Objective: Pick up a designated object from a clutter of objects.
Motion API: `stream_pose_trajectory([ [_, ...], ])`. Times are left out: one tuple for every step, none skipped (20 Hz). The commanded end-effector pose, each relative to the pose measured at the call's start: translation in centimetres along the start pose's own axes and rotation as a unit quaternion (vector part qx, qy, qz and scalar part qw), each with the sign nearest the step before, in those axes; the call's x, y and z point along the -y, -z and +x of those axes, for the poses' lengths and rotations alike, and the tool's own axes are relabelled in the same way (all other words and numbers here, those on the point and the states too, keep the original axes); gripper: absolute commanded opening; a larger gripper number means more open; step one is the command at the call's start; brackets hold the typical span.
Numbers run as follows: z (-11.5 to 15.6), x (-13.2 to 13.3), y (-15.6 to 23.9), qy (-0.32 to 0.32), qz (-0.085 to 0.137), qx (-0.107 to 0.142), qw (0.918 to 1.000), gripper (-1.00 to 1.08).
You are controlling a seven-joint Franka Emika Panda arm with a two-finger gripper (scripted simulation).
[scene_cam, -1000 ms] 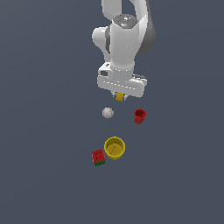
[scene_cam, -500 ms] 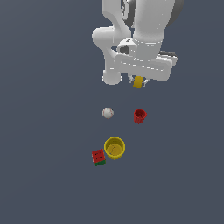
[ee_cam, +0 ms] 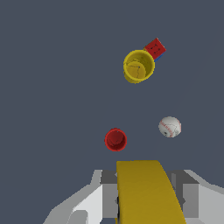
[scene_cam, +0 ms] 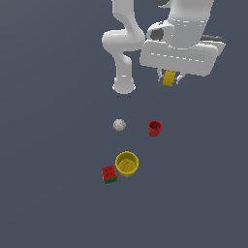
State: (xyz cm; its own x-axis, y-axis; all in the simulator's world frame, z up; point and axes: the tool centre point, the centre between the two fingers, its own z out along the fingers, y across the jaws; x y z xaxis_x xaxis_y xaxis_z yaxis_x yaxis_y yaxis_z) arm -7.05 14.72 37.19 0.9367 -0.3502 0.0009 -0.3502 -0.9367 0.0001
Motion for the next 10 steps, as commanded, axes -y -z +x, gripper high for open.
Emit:
stream_pose_trajectory([
  [-0.06, 0.55, 0.70, 0.000, 0.000, 0.000, 1.0000, -1.00],
  [-0.07, 0.70, 0.87, 0.000, 0.000, 0.000, 1.0000, -1.00],
  [-0.08, 0.81, 1.00, 0.000, 0.000, 0.000, 1.0000, -1.00],
  [-0.08, 0.89, 1.09, 0.000, 0.000, 0.000, 1.0000, -1.00],
  [-0.07, 0.93, 1.13, 0.000, 0.000, 0.000, 1.0000, -1.00],
  [-0.06, 0.94, 1.14, 0.000, 0.000, 0.000, 1.0000, -1.00],
  [-0.04, 0.92, 1.11, 0.000, 0.000, 0.000, 1.0000, -1.00],
  [-0.01, 0.87, 1.03, 0.000, 0.000, 0.000, 1.0000, -1.00],
  [0.01, 0.82, 0.97, 0.000, 0.000, 0.000, 1.0000, -1.00],
  [0.01, 0.80, 0.95, 0.000, 0.000, 0.000, 1.0000, -1.00],
])
